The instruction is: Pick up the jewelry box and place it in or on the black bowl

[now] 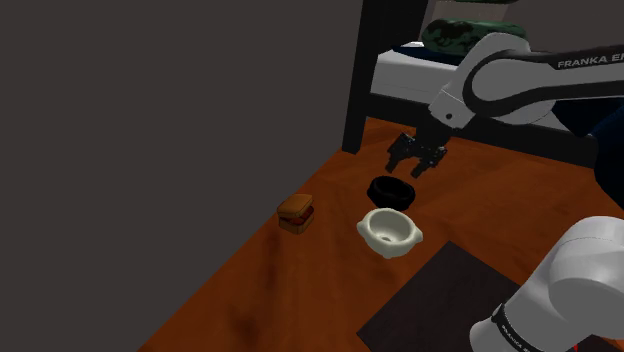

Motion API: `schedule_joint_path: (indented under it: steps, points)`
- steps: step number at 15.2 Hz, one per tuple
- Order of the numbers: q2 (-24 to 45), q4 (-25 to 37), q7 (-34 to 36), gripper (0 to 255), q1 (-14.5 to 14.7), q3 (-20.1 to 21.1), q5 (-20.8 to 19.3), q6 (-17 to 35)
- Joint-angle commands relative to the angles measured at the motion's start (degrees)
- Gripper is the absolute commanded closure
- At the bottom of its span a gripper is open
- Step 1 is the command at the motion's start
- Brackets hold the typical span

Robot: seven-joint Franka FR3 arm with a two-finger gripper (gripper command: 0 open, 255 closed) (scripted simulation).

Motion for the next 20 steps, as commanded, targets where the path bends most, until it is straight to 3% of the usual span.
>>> schedule_joint_path:
  steps: [1,4,7,9,11,13,14,17,20]
  points:
    - [2.9,-2.1,-0.8,0,1.3,-1.6,3.9,6.9]
    - [8.4,-4.5,-4.0,0,5.5,-5.0,11.7,17.2]
    - [15.2,-4.9,-10.7,0,13.3,-10.7,23.5,27.1]
    - [20.1,-3.6,-18.6,0,21.3,-16.6,35.2,32.4]
    - [25.4,-0.7,-30.2,0,30.5,-23.9,50.8,35.2]
    - [31.7,3.4,-42.8,0,37.6,-30.1,67.8,33.8]
    - [35.2,5.4,-48.1,0,39.0,-31.6,75.4,31.6]
    - [45.7,10.3,-57.6,0,39.1,-32.5,92.4,23.1]
    - [55.2,14.5,-61.2,0,37.8,-31.7,104.3,14.7]
